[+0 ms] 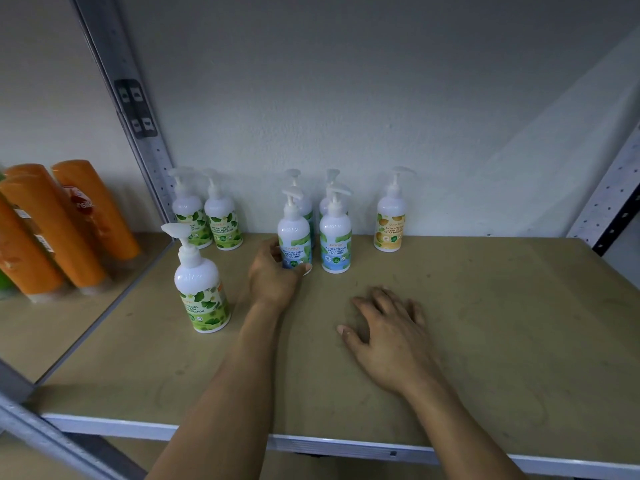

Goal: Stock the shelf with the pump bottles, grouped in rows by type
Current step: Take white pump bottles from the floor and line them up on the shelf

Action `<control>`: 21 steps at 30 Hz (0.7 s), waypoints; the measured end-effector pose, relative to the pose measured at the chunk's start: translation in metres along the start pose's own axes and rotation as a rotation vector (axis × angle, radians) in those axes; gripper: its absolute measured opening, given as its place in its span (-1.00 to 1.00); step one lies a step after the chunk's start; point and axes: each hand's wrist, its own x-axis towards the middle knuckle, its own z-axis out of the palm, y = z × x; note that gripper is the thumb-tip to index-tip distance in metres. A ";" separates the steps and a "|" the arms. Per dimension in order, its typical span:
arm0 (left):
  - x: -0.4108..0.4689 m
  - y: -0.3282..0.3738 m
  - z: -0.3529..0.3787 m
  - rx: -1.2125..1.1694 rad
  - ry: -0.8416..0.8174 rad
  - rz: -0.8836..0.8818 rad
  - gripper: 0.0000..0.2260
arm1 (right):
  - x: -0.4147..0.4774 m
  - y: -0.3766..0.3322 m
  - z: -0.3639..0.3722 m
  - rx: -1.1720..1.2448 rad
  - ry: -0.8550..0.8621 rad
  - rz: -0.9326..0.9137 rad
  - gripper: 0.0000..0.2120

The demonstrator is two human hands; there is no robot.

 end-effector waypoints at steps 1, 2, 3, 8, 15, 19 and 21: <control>0.000 0.000 0.001 0.002 0.008 -0.004 -0.40 | 0.000 0.000 0.000 -0.004 -0.002 0.001 -0.21; -0.001 0.000 0.002 0.002 0.017 -0.008 -0.41 | 0.000 0.000 0.000 -0.008 -0.004 0.002 -0.20; -0.001 0.000 0.003 0.004 0.022 -0.009 -0.41 | 0.000 0.000 0.000 -0.009 -0.005 0.003 -0.20; 0.001 -0.002 0.004 0.008 0.026 0.010 -0.43 | 0.000 -0.001 0.000 0.006 0.001 0.005 -0.20; 0.002 -0.002 0.003 0.024 0.000 0.020 -0.43 | 0.001 -0.001 0.001 -0.001 0.000 0.014 -0.19; 0.000 0.000 0.003 0.040 -0.014 0.020 -0.45 | 0.001 -0.001 0.001 0.003 0.005 0.015 -0.20; -0.001 0.002 0.003 0.044 -0.017 0.019 -0.45 | 0.001 -0.001 0.001 -0.002 0.002 0.014 -0.20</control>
